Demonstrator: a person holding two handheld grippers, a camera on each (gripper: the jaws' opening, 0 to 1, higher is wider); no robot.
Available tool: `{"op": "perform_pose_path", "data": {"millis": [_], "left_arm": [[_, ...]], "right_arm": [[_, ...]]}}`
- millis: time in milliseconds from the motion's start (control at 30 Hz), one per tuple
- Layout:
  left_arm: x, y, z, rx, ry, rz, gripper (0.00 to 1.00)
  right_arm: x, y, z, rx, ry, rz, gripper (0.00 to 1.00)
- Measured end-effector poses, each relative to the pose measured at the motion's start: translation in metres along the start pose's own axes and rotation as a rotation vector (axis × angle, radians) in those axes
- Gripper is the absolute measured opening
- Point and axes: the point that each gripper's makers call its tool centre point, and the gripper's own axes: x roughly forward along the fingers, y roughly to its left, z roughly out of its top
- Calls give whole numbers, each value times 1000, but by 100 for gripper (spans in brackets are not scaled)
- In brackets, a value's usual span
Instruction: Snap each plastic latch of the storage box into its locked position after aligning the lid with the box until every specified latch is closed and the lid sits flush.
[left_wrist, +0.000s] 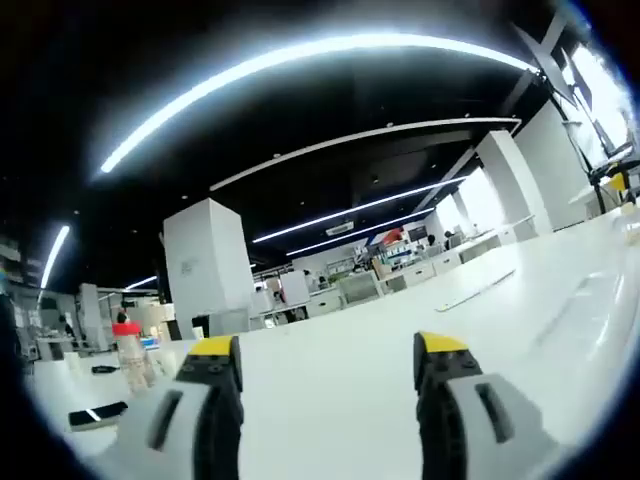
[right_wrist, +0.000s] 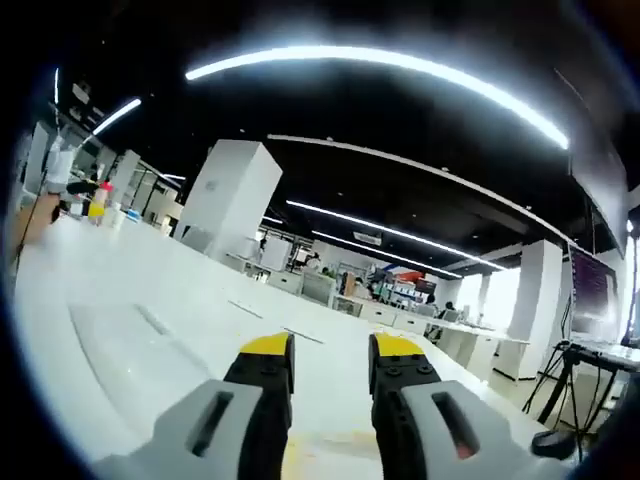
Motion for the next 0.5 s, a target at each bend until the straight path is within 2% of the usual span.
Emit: {"op": "perform_pose_path", "data": {"millis": [100, 200, 300, 333, 367, 400, 500], "left_arm": [[0, 0, 15, -1, 4, -6, 66], [-2, 2, 37, 8, -23, -5, 68], [-2, 3, 59, -30, -48, -28, 69], [1, 4, 64, -42, -23, -46, 68], [2, 3, 65, -46, -11, -50, 67], [5, 2, 67, -46, -2, -59, 68], [9, -8, 77, -64, -51, -105, 67]], "right_arm": [[1, -1, 2, 20, -15, 5, 27], [2, -5, 7, 48, -24, 6, 27], [1, 2, 28, 40, -38, 62, 27], [1, 8, 39, -18, -43, 101, 27], [1, 10, 45, -78, -22, 118, 28], [2, 12, 48, -98, -6, 122, 29], [4, 14, 67, -76, -56, 156, 29]]}}
